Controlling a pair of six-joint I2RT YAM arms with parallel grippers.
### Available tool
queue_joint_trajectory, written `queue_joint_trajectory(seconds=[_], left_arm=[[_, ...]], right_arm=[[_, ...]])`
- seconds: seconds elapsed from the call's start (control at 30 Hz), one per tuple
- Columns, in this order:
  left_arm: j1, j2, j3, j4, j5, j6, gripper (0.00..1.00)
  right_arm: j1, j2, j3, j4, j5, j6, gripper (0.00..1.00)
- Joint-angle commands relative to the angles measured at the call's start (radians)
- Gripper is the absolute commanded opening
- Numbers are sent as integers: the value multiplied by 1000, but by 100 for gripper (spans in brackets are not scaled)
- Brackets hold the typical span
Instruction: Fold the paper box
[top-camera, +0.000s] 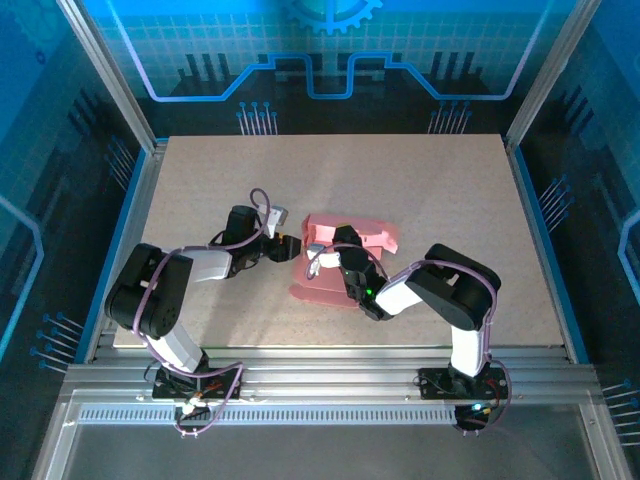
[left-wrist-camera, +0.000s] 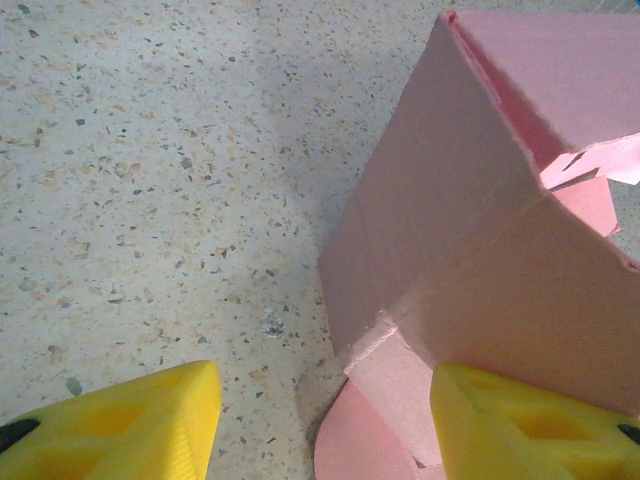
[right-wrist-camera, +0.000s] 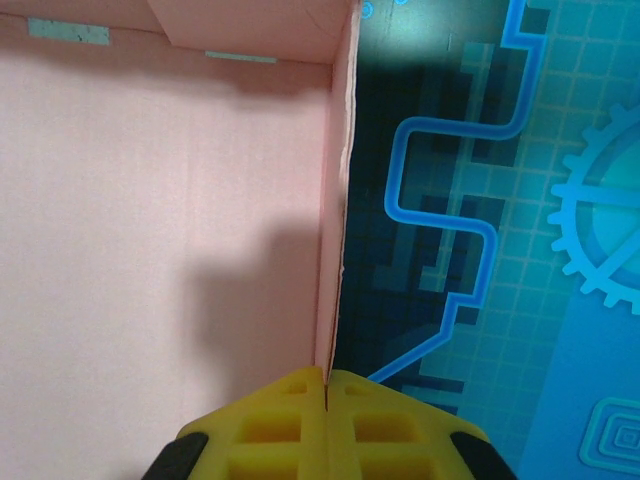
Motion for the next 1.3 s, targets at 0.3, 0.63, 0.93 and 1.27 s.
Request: queue_joint_trajectory(seconds=[0.3, 0.63, 0.93, 1.27], left_arm=[[-81, 19, 29, -1, -72, 84, 50], [-96, 87, 64, 69, -66, 85, 43], [-101, 138, 82, 102, -77, 78, 40], [-123, 156, 97, 160, -94, 16, 37]], right_arm=[[14, -17, -19, 12, 19, 28, 0], [37, -35, -24, -39, 25, 88, 0], [43, -54, -30, -78, 18, 128, 0], [53, -37, -15, -113, 20, 166, 0]])
